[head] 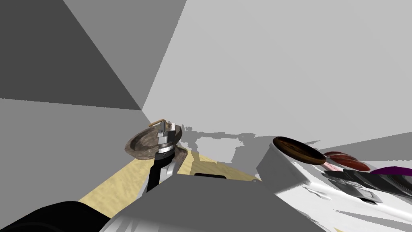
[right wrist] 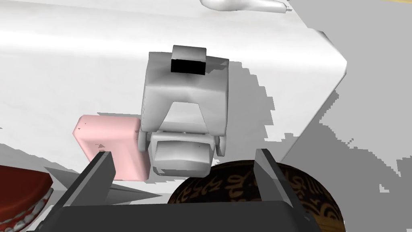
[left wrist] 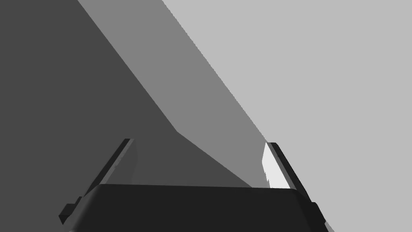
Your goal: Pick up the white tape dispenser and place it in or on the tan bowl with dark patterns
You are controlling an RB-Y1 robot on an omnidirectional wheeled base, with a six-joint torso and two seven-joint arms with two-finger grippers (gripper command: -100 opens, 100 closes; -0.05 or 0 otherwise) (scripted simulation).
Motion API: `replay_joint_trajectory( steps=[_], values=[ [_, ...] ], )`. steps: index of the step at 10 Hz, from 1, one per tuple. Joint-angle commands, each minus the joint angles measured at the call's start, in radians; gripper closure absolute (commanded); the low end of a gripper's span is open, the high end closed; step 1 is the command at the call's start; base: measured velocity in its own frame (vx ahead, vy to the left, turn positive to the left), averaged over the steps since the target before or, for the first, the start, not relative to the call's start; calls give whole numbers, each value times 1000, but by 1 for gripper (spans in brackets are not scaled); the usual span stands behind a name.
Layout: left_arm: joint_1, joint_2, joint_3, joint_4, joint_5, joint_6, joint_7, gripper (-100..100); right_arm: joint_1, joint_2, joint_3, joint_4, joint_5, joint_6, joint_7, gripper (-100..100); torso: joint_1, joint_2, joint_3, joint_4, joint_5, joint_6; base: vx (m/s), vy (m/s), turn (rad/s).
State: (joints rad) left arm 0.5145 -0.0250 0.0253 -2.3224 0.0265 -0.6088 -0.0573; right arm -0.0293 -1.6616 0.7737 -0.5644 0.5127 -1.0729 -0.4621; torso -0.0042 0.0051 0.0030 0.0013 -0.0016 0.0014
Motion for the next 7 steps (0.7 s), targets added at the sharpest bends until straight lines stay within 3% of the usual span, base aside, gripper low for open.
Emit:
replay_joint_trajectory(
  steps=[1, 2, 3, 4, 5, 6, 7],
  values=[
    [0, 0, 0, 0, 0, 0, 0, 0, 50, -18, 15, -32, -50, 39, -3, -100, 0, 0, 0, 0, 0, 0, -165, -64, 410],
    [0, 0, 0, 0, 0, 0, 0, 0, 81, -18, 15, -32, -88, 39, -3, -100, 0, 3, 2, 1, 0, -1, -149, -47, 251],
    [0, 0, 0, 0, 0, 0, 0, 0, 81, -18, 15, -32, -112, 39, -3, -100, 1, 3, 2, 1, 0, 1, -68, -16, -15],
    [0, 0, 0, 0, 0, 0, 0, 0, 126, -38, 26, -66, -145, 76, -6, -100, 2, 0, 0, 0, 0, 2, -107, -35, 368],
    [0, 0, 0, 0, 0, 0, 0, 0, 152, -38, 26, -66, -182, 76, -6, -100, 1, 0, 0, 0, 1, -1, -110, -40, 241],
    [0, 0, 0, 0, 0, 0, 0, 0, 152, -38, 26, -66, -200, 76, -6, -100, 1, 0, 0, 0, 0, 1, -54, -12, -34],
    [0, 0, 0, 0, 0, 0, 0, 0, 202, -58, 38, -101, -239, 113, -10, -100, 2, -2, -1, 0, 0, 2, -122, -14, 328]
  ],
)
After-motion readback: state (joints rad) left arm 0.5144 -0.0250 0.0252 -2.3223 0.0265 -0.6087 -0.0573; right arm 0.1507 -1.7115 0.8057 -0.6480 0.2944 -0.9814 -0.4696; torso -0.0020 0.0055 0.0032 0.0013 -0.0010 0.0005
